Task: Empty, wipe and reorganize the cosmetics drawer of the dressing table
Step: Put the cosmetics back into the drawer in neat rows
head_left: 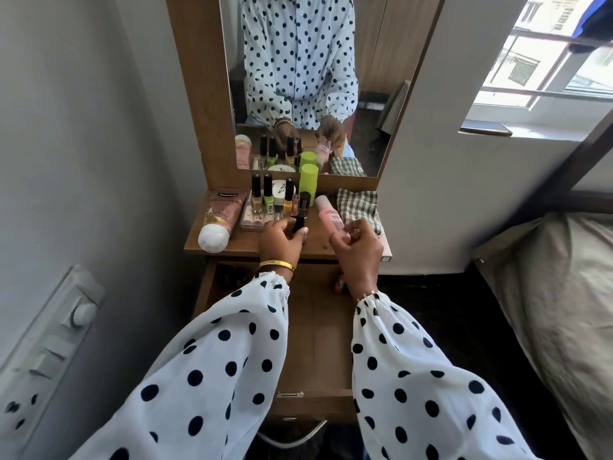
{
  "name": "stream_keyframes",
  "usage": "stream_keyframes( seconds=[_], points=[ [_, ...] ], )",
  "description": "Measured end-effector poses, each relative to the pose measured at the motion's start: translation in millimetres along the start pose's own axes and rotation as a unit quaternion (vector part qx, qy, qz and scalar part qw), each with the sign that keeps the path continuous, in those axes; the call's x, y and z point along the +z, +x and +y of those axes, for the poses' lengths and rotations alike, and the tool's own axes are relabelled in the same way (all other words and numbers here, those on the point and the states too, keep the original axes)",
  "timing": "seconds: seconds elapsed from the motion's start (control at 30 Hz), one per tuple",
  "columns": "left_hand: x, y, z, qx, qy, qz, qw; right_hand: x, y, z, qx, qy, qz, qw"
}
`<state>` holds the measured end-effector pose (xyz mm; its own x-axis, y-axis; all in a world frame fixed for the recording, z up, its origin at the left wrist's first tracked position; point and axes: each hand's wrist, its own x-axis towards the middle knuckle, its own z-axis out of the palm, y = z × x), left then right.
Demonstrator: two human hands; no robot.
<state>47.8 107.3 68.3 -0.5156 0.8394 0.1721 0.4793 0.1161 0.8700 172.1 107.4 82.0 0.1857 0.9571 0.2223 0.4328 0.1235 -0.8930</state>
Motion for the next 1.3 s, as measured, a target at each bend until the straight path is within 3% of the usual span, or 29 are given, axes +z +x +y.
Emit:
stream_keyframes(
  seconds=[0.13, 0.27, 0.37, 0.53, 0.67, 0.9, 1.3],
  points=[
    [-9, -16, 5, -0.026, -0.072, 0.003, 0.997, -6, -14, -1, 0.064, 0.091, 0.027, 0.993],
    [-17, -32, -3, -0.089, -0.181, -0.048, 0.978, -13, -35, 2, 0.143, 0.242, -0.036, 0.959],
    [-27, -50, -11, -0.163, -0.29, -0.121, 0.935, -20, -51, 3, 0.181, 0.332, -0.069, 0.923],
    [-56, -85, -43, -0.283, -0.49, -0.152, 0.81, -32, -89, 13, 0.275, 0.406, -0.098, 0.866],
    [-69, -101, -58, -0.296, -0.538, -0.164, 0.772, -27, -110, 17, 0.342, 0.419, -0.135, 0.83],
    [-73, -107, -62, -0.303, -0.553, -0.149, 0.762, -21, -127, 24, 0.344, 0.391, -0.189, 0.832],
    [-74, -109, -61, -0.319, -0.521, -0.115, 0.783, -14, -133, 18, 0.265, 0.251, -0.292, 0.884]
  ],
)
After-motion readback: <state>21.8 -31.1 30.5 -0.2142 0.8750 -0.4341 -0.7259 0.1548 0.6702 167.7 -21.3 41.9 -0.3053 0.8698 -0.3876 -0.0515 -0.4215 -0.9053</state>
